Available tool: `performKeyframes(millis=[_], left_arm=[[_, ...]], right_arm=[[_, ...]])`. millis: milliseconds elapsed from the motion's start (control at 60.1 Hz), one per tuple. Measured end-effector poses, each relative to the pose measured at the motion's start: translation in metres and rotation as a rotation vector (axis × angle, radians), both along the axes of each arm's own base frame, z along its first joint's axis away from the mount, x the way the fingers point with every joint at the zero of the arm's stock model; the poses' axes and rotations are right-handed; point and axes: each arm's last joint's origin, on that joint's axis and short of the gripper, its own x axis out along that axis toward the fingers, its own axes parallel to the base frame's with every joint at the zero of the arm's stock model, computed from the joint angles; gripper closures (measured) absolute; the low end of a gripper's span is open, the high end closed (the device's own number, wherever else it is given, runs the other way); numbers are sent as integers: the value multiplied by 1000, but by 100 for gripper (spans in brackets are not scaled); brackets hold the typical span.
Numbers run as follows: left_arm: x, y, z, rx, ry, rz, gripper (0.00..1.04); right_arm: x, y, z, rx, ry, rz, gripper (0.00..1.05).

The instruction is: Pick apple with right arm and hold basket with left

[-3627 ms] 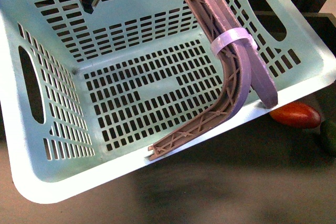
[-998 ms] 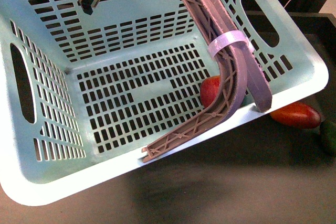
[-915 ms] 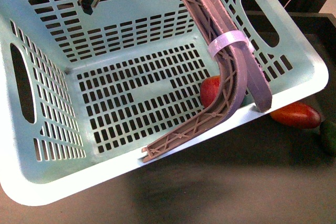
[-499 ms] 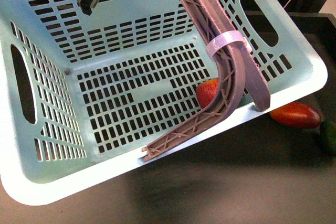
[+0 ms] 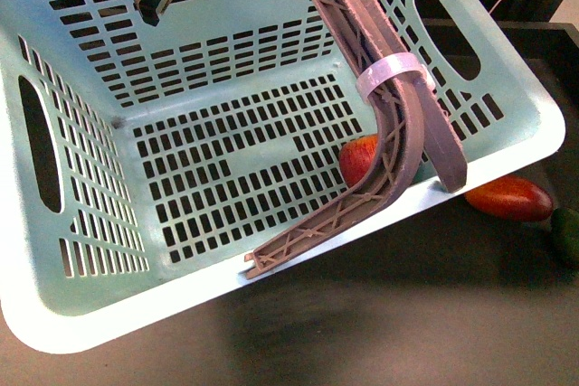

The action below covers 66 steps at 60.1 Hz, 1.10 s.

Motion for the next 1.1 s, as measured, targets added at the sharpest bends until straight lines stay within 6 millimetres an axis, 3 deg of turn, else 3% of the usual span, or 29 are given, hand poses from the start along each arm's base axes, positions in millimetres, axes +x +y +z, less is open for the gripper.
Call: performKeyframes(millis=[1098], left_arm=[[0,0,0,0,0,1,100]], right_arm=[[-32,0,-1,0,-2,0,103]])
